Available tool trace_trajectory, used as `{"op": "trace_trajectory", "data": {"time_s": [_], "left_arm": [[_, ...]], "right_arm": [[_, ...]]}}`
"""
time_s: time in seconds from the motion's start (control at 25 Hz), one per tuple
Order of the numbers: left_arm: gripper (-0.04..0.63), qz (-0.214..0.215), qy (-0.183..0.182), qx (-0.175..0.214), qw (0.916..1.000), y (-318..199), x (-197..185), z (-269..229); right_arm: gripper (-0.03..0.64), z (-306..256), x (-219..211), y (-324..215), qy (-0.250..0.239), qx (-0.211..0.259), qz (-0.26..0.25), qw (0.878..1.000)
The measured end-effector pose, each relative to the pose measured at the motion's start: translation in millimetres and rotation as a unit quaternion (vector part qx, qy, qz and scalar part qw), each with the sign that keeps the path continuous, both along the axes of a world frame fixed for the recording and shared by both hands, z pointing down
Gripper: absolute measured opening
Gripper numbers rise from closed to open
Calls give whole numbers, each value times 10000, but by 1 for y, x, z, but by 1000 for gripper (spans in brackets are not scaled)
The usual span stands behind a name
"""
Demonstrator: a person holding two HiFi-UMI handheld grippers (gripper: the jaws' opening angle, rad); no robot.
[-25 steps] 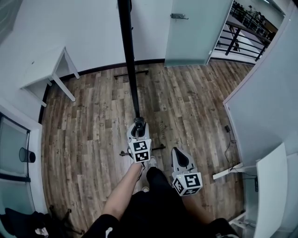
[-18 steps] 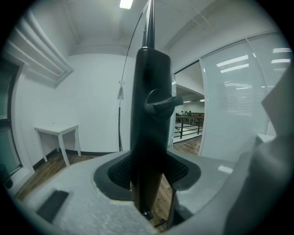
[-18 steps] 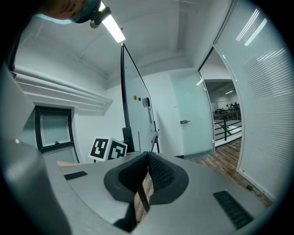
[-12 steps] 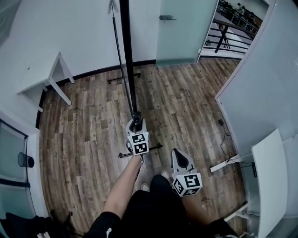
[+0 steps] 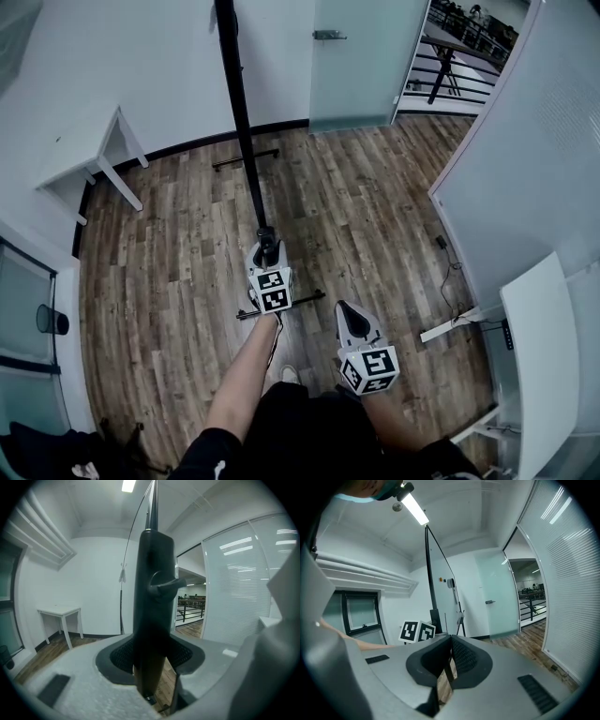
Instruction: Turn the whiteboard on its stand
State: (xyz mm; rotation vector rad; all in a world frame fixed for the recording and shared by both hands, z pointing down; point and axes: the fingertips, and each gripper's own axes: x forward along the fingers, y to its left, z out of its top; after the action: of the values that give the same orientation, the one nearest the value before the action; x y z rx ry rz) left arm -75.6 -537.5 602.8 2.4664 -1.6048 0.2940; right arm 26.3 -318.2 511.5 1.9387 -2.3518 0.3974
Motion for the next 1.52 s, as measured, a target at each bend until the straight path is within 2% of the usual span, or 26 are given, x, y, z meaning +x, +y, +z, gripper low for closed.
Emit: {"op": "trace_trajectory", "data": {"time_s": [0.76,1.52], "left_arm": [[186,-119,44,-24,9999,100,17,2],[186,-304,57,70,9995,232,36,4]], "right_arm": [[12,16,19,78,-91,-70,-465,9989],[12,31,49,203,-78,-137,-951,9953]]}}
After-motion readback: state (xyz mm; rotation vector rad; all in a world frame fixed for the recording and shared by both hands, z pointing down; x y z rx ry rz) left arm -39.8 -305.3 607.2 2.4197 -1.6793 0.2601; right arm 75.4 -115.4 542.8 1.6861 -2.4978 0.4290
